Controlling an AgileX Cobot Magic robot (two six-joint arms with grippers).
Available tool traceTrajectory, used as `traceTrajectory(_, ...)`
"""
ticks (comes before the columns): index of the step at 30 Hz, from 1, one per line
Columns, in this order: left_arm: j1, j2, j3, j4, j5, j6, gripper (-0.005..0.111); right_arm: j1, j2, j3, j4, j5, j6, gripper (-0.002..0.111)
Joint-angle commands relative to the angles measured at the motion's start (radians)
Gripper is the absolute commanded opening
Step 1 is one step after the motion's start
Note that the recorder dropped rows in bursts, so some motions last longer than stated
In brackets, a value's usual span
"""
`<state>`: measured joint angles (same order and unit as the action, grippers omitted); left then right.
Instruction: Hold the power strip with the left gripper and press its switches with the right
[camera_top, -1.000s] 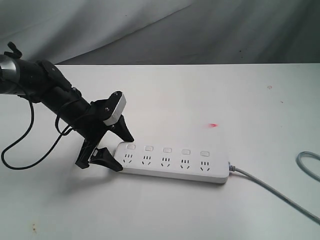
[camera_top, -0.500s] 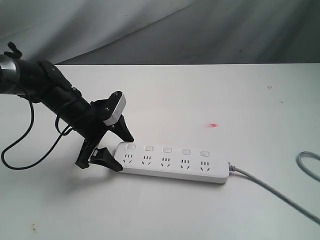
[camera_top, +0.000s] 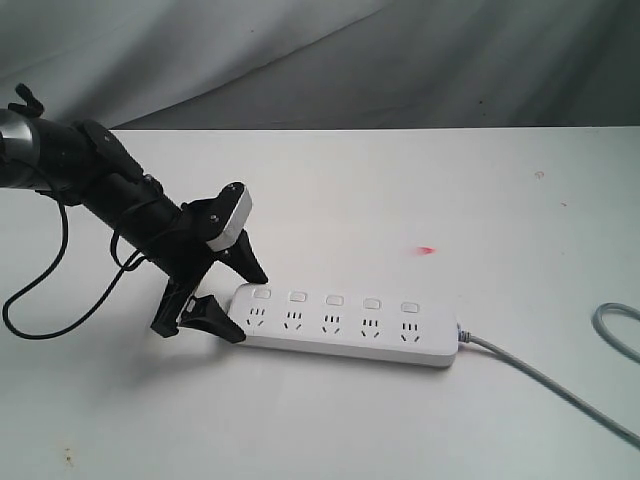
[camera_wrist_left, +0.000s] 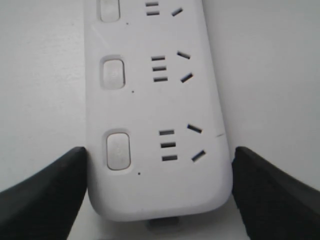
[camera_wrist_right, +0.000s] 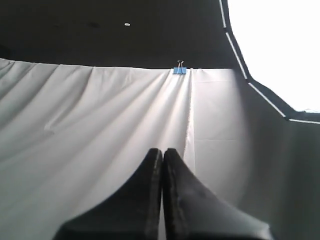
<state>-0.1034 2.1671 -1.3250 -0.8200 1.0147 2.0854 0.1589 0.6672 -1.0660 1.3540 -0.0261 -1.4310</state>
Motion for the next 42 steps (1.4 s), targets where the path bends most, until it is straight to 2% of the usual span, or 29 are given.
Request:
traceTrajectory(1, -0.006, 0.001, -0.007, -0.014, 0.003, 0.008, 0.034, -0.003, -0.026, -0.001, 0.202, -0.004, 0.139, 0.000)
traceTrajectory(5, -0.006, 0.001, -0.007, -0.014, 0.003, 0.008, 0.034, -0.003, -0.056, 0.001, 0.373, -0.012, 0.220, 0.000)
traceTrajectory(10, -0.006, 0.001, -0.007, -0.014, 0.003, 0.008, 0.034, -0.003, -0.095, 0.048, 0.363, 0.003, 0.481, 0.000)
traceTrajectory(13, -0.006, 0.001, -0.007, -0.014, 0.003, 0.008, 0.034, -0.003, -0.118, 0.109, 0.221, 0.093, 0.526, 0.000)
traceTrajectory(18, -0.006, 0.001, -0.007, -0.014, 0.003, 0.008, 0.034, -0.011, -0.141, 0.209, -0.264, 0.389, 0.580, 0.000)
traceTrajectory(22, -0.006, 0.001, -0.007, -0.014, 0.003, 0.008, 0.034, -0.024, -0.141, 0.253, -0.673, 0.563, 0.927, 0.000)
traceTrajectory(25, -0.006, 0.001, -0.007, -0.014, 0.003, 0.008, 0.034, -0.071, -0.141, 0.255, -0.891, 0.686, 1.166, 0.000)
traceTrajectory(32, -0.006, 0.001, -0.007, -0.014, 0.003, 0.008, 0.034, -0.131, -0.176, 0.255, -1.125, 0.746, 1.225, 0.000)
traceTrajectory(37, -0.006, 0.001, -0.007, -0.014, 0.003, 0.008, 0.034, -0.138, -0.220, 0.255, -1.320, 0.746, 1.422, 0.000)
traceTrajectory(42, -0.006, 0.001, -0.007, -0.014, 0.003, 0.008, 0.034, -0.138, -0.222, 0.255, -1.354, 0.748, 1.437, 0.000)
